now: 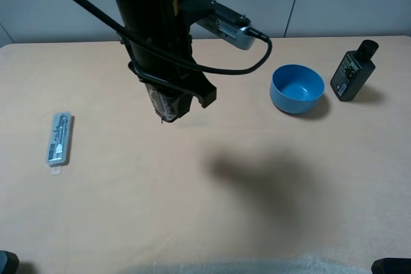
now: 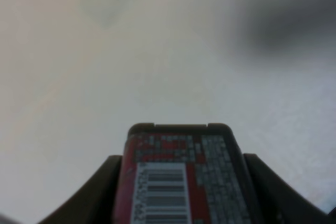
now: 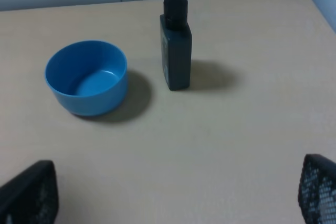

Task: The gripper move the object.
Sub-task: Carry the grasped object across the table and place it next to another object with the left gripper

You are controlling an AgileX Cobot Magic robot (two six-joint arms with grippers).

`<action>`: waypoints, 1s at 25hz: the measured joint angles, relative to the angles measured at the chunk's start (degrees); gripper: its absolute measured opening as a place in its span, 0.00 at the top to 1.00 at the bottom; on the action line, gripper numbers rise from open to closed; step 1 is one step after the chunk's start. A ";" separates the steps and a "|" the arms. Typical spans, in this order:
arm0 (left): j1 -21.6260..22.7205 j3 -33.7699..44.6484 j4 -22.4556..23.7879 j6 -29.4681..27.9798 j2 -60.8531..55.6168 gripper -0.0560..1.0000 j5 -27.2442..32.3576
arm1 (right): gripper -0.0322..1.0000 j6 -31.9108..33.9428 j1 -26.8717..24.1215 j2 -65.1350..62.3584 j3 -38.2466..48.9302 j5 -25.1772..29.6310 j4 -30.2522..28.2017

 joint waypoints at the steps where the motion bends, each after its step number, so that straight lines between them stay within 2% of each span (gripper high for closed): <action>1: 0.69 1.47 0.00 -0.20 -0.85 0.49 -0.69 | 0.30 0.00 0.00 0.00 0.00 0.00 0.00; 7: 4.09 7.46 0.00 -0.96 -4.05 0.49 -2.46 | 0.30 0.00 0.00 0.00 0.00 0.00 0.00; 17: 8.63 11.91 -0.30 -1.01 -4.06 0.49 -6.49 | 0.30 0.00 0.00 0.00 0.00 0.00 0.00; 25: 14.00 17.33 -1.04 -1.01 -4.06 0.49 -10.50 | 0.30 0.00 0.00 0.00 0.00 0.00 0.00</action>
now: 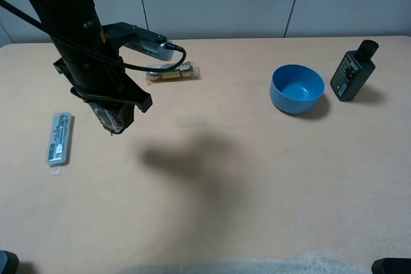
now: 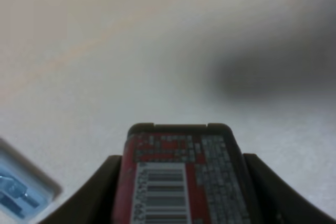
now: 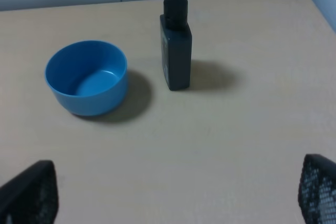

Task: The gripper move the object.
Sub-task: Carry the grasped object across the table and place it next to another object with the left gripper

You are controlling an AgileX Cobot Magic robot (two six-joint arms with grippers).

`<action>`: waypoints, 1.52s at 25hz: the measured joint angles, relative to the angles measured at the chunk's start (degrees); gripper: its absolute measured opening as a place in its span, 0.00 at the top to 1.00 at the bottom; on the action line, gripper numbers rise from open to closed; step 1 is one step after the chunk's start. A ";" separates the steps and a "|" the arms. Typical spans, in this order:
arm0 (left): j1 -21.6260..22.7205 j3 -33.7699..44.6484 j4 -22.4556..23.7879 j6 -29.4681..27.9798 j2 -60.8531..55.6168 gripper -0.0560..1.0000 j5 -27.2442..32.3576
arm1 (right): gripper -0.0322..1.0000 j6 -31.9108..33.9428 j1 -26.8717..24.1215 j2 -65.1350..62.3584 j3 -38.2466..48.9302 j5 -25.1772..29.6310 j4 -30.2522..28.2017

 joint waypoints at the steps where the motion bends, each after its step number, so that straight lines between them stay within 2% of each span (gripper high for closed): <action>1: 0.66 0.68 0.00 0.00 0.00 0.49 -0.52 | 0.30 0.00 0.00 0.00 0.00 0.00 0.00; 21: 12.29 12.66 0.07 0.00 -0.05 0.49 -14.65 | 0.30 0.00 0.00 0.00 0.00 0.00 0.00; 31: 15.98 15.47 0.91 -0.62 0.08 0.49 -20.77 | 0.30 0.00 0.00 0.00 0.00 0.00 0.00; 38: 16.32 15.88 0.97 -0.62 4.15 0.49 -24.90 | 0.30 0.00 0.00 0.00 0.00 0.00 0.00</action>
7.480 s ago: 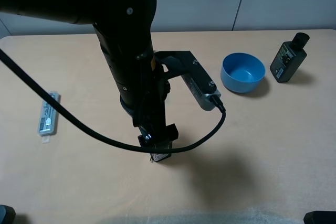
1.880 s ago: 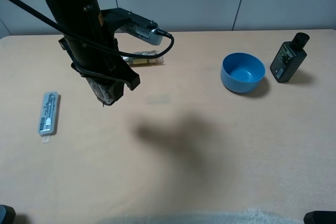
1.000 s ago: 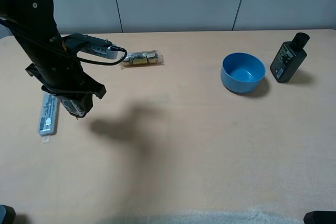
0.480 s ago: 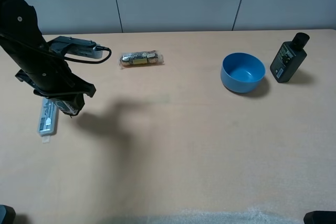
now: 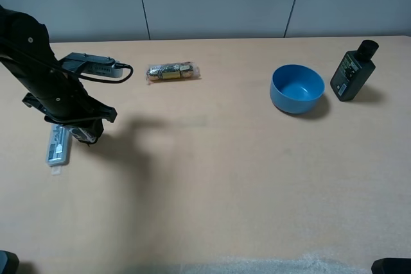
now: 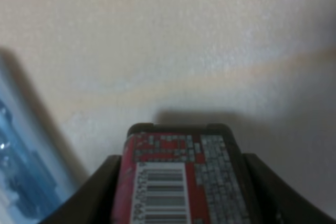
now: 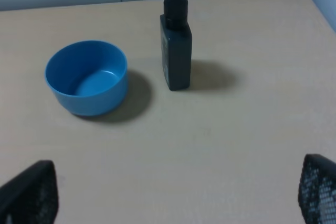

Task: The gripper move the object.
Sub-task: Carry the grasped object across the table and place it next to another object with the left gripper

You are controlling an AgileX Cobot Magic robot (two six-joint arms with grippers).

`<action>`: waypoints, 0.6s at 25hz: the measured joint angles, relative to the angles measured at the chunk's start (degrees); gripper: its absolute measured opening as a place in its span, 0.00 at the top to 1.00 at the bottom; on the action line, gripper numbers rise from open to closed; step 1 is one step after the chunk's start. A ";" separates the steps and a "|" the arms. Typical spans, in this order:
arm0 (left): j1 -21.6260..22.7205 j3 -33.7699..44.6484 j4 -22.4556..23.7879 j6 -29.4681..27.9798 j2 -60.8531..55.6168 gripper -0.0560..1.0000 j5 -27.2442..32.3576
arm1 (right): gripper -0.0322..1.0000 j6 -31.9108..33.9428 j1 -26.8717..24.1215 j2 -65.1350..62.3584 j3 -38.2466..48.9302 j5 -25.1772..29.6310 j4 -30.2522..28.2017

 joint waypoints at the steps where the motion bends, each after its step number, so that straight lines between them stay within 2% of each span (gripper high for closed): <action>1: 0.00 0.00 0.00 0.00 0.46 0.49 -0.38 | 0.30 0.00 0.00 0.00 0.00 0.00 0.00; 15: 0.00 0.00 0.00 0.28 1.85 0.49 -1.63 | 0.30 0.00 0.00 0.00 0.00 0.00 0.00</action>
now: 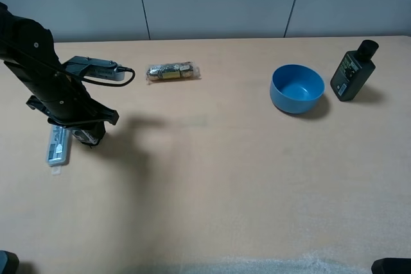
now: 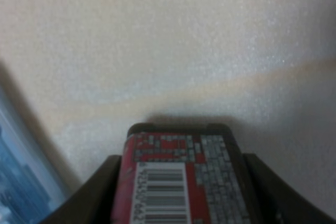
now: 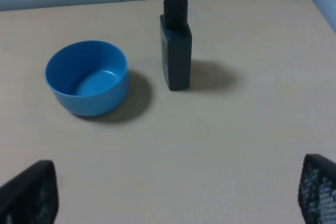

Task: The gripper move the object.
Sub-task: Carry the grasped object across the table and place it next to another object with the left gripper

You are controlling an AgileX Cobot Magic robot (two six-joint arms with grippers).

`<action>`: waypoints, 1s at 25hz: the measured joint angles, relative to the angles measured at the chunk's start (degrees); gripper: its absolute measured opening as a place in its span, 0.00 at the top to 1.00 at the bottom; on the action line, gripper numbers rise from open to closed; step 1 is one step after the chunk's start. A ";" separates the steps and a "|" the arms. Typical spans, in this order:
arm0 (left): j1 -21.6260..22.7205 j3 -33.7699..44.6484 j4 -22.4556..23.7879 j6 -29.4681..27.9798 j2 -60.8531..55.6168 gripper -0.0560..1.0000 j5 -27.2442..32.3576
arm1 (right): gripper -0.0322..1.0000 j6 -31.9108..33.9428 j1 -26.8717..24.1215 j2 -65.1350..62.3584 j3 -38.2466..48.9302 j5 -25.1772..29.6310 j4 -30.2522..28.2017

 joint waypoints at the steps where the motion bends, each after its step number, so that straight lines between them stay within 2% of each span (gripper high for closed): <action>1: 0.00 0.00 0.00 0.15 0.00 0.49 -0.04 | 0.30 0.00 0.00 0.00 0.00 0.00 0.00; 10: 0.00 0.00 0.00 1.49 0.00 0.48 -0.07 | 0.30 0.00 0.00 0.00 0.00 0.00 0.00; 13: 0.00 0.00 0.00 1.49 0.00 0.37 -0.26 | 0.30 0.00 0.00 0.00 0.00 0.00 0.00; 16: 0.00 0.00 0.00 1.60 0.00 0.19 -0.99 | 0.30 0.00 0.00 0.00 0.00 0.00 0.00; 18: 0.00 0.00 0.00 1.60 0.00 0.11 -1.17 | 0.30 0.00 0.00 0.00 0.00 0.00 0.00; 25: 0.00 0.00 0.00 1.66 0.00 0.05 -1.29 | 0.30 0.00 0.00 0.00 0.00 0.00 0.00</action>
